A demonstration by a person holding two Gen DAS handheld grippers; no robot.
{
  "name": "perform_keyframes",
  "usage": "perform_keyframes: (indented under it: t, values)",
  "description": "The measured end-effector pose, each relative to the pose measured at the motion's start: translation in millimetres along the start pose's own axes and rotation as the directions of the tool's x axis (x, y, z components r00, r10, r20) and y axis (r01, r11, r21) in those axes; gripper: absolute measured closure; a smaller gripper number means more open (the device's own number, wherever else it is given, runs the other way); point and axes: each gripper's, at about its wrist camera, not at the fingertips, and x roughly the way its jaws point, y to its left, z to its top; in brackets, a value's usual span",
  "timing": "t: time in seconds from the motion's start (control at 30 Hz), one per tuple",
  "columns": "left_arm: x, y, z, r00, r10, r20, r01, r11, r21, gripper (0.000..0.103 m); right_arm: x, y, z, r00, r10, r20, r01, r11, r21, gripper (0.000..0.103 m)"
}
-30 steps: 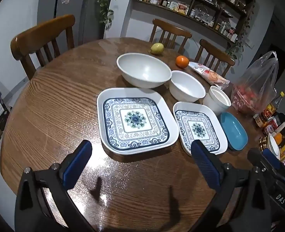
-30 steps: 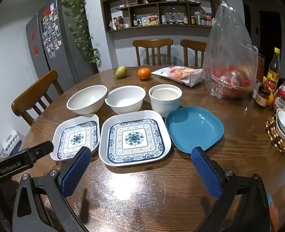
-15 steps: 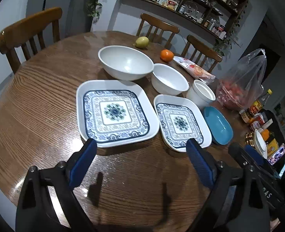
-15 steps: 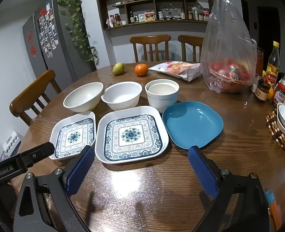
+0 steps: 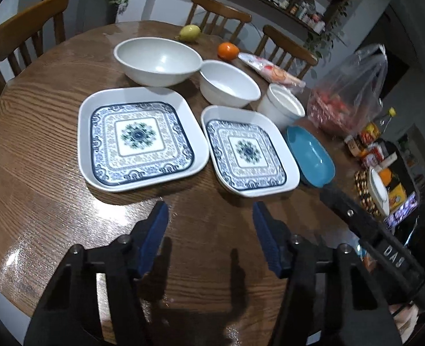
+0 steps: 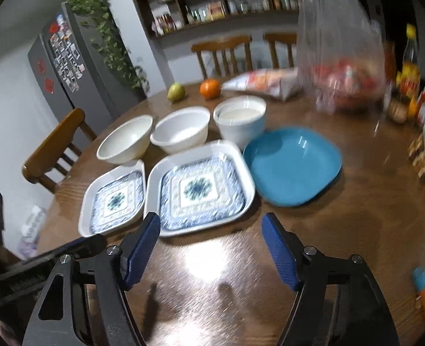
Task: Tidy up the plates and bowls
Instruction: 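Move both grippers toward the rim of the large blue-patterned square plate, then grip the large square plate rim with both grippers, slide it closer, release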
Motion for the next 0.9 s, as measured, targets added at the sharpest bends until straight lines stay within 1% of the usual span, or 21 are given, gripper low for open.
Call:
perform_keyframes:
  t: [0.03, 0.1, 0.2, 0.27, 0.33, 0.43, 0.6, 0.63, 0.83, 0.9]
  values:
    - [3, -3, -1, 1.0, 0.004, -0.013, -0.004, 1.0, 0.005, 0.047, 5, -5, 1, 0.999, 0.031, -0.039, -0.03, 0.999, 0.035, 0.028]
    - [12, -5, 0, 0.999, 0.003, -0.042, -0.003, 1.0, 0.001, 0.052, 15, -11, 1, 0.994, 0.062, -0.09, -0.055, 0.995, 0.082, 0.031]
    - [29, -9, 0, 0.995, -0.002, -0.103, 0.001, 1.0, -0.004, 0.058, 26, -13, 1, 0.992, 0.04, -0.123, -0.029, 0.996, 0.089, 0.032]
    - [41, -11, 1, 0.99, 0.002, -0.141, -0.004, 1.0, -0.009, 0.062, 34, -13, 2, 0.989, 0.029, -0.144, -0.017, 0.996, 0.085, 0.036]
    - [49, -10, 4, 0.987, -0.005, -0.162, 0.001, 1.0, -0.026, 0.062, 42, -15, 4, 0.986, 0.016, -0.165, -0.001, 0.996, 0.091, 0.036]
    - [54, -11, 9, 0.987, 0.02, -0.161, -0.027, 0.999, -0.039, 0.063, 52, -21, 9, 0.985, -0.016, -0.172, 0.034, 0.994, 0.102, 0.036]
    - [58, -3, 17, 0.985, 0.033, -0.168, -0.048, 0.995, -0.085, 0.062, 67, -25, 19, 0.98, -0.055, -0.191, 0.075, 0.993, 0.096, 0.036]
    - [59, -2, 19, 0.985, 0.041, -0.169, -0.057, 0.994, -0.088, 0.061, 70, -25, 20, 0.979, -0.06, -0.193, 0.079, 0.993, 0.092, 0.036]
    - [60, -8, 21, 0.987, 0.07, -0.145, -0.082, 0.993, -0.082, 0.059, 85, -24, 26, 0.972, -0.093, -0.216, 0.108, 0.993, 0.056, 0.036]
    - [62, -10, 23, 0.987, 0.07, -0.142, -0.082, 0.993, -0.081, 0.059, 89, -22, 26, 0.969, -0.099, -0.226, 0.111, 0.993, 0.041, 0.041]
